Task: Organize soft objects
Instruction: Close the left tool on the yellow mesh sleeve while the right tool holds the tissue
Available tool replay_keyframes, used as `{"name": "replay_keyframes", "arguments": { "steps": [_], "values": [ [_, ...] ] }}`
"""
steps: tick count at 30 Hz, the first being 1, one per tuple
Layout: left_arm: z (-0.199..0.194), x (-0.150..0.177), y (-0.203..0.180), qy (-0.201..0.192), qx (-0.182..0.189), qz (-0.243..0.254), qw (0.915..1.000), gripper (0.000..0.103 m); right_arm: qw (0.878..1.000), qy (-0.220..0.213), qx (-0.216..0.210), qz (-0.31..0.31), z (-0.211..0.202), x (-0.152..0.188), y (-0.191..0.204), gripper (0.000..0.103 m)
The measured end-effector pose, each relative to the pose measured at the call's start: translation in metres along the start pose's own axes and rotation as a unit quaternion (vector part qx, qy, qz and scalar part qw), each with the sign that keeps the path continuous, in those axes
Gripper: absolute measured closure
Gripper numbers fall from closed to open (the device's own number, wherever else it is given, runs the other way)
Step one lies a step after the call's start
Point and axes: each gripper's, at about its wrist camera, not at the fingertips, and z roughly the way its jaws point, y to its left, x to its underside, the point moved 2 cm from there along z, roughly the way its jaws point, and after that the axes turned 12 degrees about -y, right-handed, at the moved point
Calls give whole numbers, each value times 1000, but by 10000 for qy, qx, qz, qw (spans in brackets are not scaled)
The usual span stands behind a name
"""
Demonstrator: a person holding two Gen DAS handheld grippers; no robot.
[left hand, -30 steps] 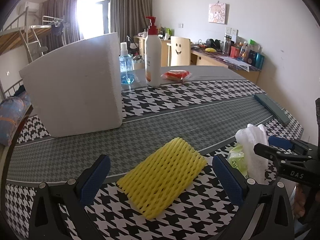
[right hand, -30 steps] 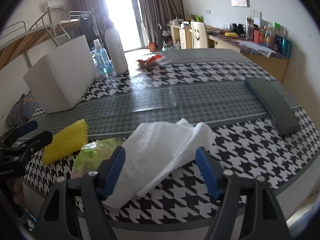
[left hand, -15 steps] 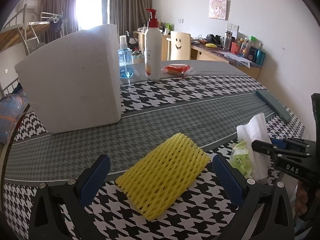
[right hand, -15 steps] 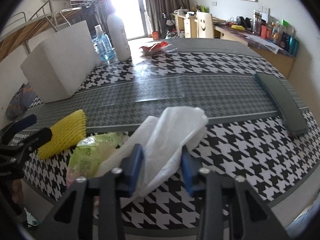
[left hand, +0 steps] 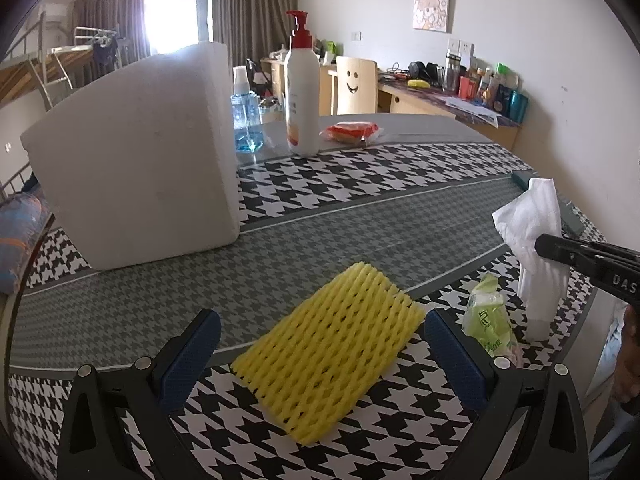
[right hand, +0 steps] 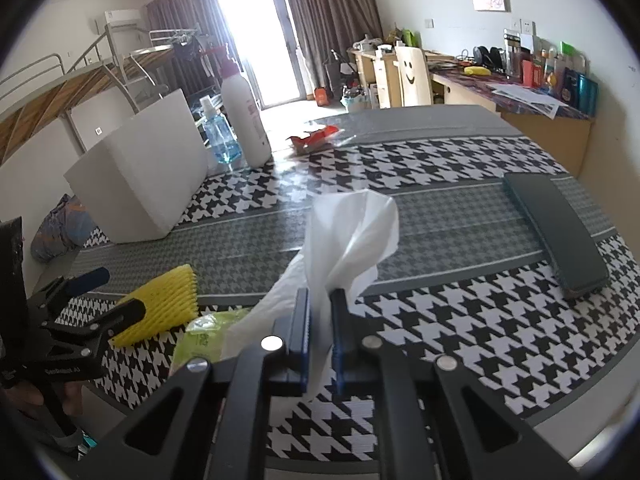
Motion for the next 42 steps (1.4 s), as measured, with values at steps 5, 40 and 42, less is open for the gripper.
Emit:
{"name": "replay_keyframes", "arguments": {
  "steps": [5,40,42],
  "values": [
    [0,0,0,-8,12,17,10000,1,9995,80,286,-124,5,4,-6,89],
    [17,15,-10,384,328,438,9978,64,9978,168,-146,-617,14,10,28,76],
    [16,14,-10,368,380,436,9976,72,9980,167,-108,-598,15,10,27,54]
  ]
}}
